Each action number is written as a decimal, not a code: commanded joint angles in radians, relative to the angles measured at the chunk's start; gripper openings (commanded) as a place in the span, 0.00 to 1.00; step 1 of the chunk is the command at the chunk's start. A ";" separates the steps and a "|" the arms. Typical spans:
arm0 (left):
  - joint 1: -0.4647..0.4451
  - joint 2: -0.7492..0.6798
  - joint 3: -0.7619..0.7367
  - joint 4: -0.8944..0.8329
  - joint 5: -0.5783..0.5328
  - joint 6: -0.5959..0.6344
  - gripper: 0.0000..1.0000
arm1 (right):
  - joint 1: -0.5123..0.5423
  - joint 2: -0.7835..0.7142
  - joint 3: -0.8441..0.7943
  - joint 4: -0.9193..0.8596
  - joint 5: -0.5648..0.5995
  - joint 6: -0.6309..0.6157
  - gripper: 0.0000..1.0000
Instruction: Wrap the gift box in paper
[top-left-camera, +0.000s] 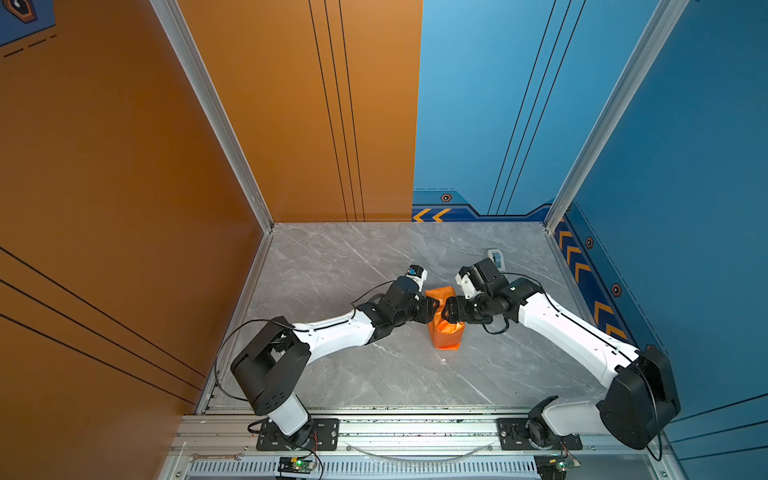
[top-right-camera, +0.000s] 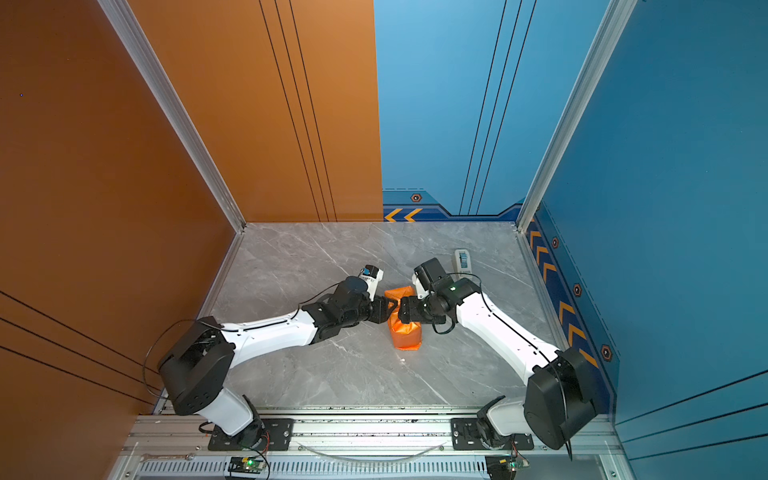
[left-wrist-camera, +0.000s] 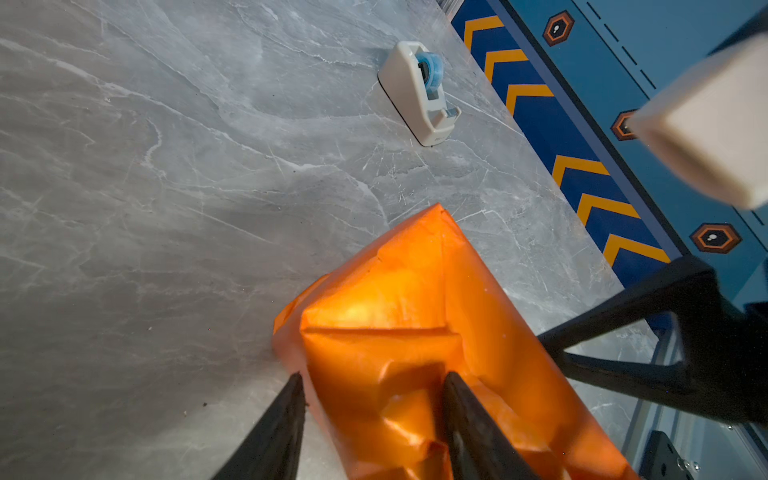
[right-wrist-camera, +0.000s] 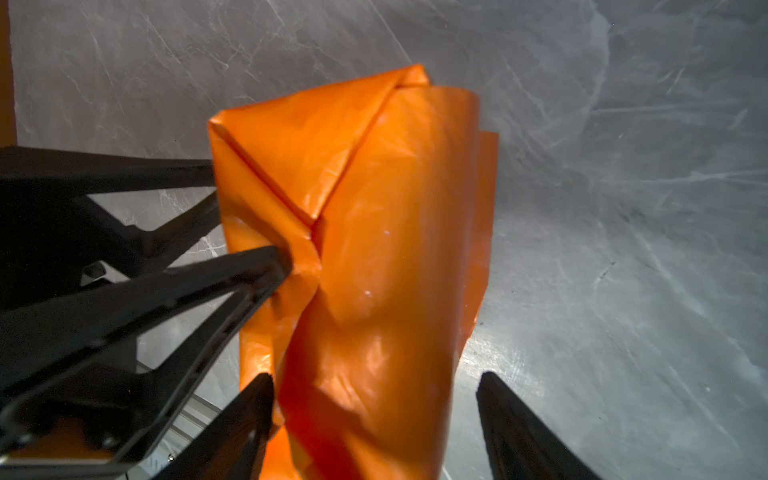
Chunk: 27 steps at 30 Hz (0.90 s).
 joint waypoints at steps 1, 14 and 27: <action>-0.003 0.050 -0.021 -0.166 -0.070 0.032 0.55 | -0.021 0.022 -0.042 0.008 -0.058 0.011 0.70; 0.065 -0.093 -0.051 -0.070 0.072 -0.117 0.72 | -0.051 -0.002 -0.156 0.103 -0.154 0.096 0.44; 0.051 -0.018 -0.138 0.162 0.191 -0.293 0.68 | -0.037 -0.010 -0.190 0.170 -0.190 0.154 0.41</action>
